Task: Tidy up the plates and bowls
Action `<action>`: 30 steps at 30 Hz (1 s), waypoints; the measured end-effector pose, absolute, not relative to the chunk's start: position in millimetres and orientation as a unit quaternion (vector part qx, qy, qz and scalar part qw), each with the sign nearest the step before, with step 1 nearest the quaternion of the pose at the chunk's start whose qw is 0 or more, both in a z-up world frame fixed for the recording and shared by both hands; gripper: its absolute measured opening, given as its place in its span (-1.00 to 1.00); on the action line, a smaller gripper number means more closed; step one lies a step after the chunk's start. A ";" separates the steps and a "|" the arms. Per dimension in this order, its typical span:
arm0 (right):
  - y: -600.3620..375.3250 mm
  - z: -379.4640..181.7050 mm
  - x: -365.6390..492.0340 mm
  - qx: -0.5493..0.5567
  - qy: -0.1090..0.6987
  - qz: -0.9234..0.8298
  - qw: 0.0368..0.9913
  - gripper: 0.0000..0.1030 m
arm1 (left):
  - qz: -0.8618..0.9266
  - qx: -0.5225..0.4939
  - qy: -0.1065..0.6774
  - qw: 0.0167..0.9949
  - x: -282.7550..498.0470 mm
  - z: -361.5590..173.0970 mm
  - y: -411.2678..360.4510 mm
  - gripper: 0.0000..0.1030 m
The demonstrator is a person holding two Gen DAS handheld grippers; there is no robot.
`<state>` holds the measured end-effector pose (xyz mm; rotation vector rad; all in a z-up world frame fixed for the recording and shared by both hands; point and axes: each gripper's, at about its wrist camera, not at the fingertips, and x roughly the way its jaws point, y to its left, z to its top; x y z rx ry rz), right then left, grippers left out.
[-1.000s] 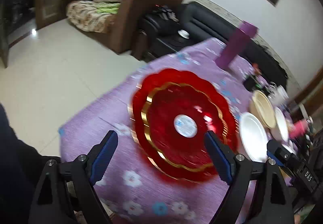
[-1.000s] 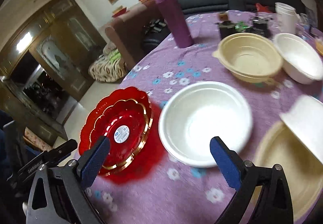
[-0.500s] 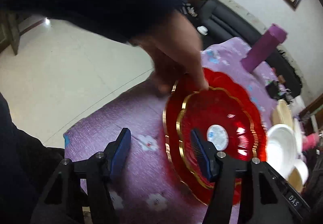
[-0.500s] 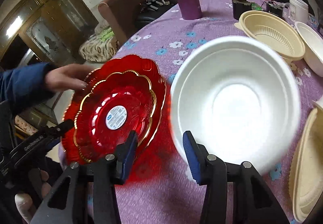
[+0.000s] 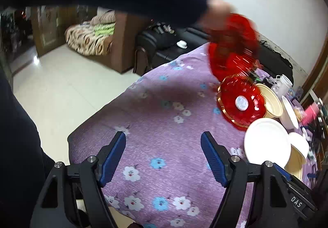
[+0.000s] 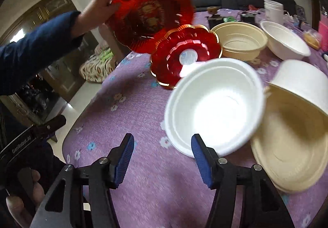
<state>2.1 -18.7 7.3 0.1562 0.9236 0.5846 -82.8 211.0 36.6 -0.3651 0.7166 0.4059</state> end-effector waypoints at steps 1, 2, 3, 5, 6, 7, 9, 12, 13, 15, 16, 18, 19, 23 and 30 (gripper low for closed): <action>-26.4 7.9 -2.6 0.076 0.435 0.273 0.855 0.26 | 0.192 -0.173 0.343 0.903 -84.1 38.9 205.3 0.47; -33.3 9.1 -5.7 0.078 0.431 0.268 0.858 0.29 | 0.187 -0.172 0.341 0.905 -81.3 41.8 203.6 0.47; -37.3 9.8 -7.4 0.081 0.429 0.266 0.859 0.31 | 0.180 -0.169 0.338 0.908 -82.7 44.4 199.7 0.47; -49.3 11.7 -8.8 0.088 0.425 0.258 0.863 0.35 | 0.170 -0.165 0.335 0.912 -83.2 48.4 193.0 0.48; -51.9 12.1 -9.6 0.091 0.424 0.255 0.864 0.37 | 0.166 -0.163 0.335 0.913 -78.3 50.8 189.8 0.48; -55.7 12.7 -9.2 0.095 0.423 0.252 0.865 0.38 | 0.163 -0.159 0.335 0.914 -77.8 51.8 186.8 0.49; -60.8 13.1 -6.1 0.102 0.424 0.250 0.865 0.39 | 0.158 -0.158 0.336 0.915 -79.8 55.1 184.3 0.50; -59.0 9.6 -3.8 0.109 0.431 0.261 0.857 0.40 | 0.155 -0.158 0.339 0.914 -83.6 56.6 182.0 0.52; -56.0 7.3 -2.5 0.110 0.434 0.265 0.854 0.40 | 0.156 -0.159 0.340 0.914 -84.5 56.5 182.6 0.54; -51.6 4.8 -1.0 0.111 0.442 0.279 0.845 0.40 | 0.162 -0.165 0.343 0.911 -82.2 55.3 187.4 0.55; -46.1 2.8 0.8 0.112 0.448 0.286 0.839 0.40 | 0.167 -0.169 0.345 0.908 -80.9 53.6 191.7 0.55; -37.1 -1.3 4.9 0.113 0.458 0.298 0.830 0.41 | 0.177 -0.177 0.348 0.903 -77.8 48.9 201.8 0.56; -30.6 -2.9 8.3 0.114 0.462 0.305 0.825 0.42 | 0.184 -0.182 0.350 0.901 -75.4 46.5 207.2 0.56; -4.3 -9.0 24.5 0.125 0.478 0.328 0.805 0.49 | 0.212 -0.211 0.352 0.887 -61.9 34.5 237.2 0.56; 24.7 -11.8 43.8 0.142 0.501 0.336 0.785 0.53 | 0.243 -0.269 0.370 0.855 -37.1 12.7 296.1 0.57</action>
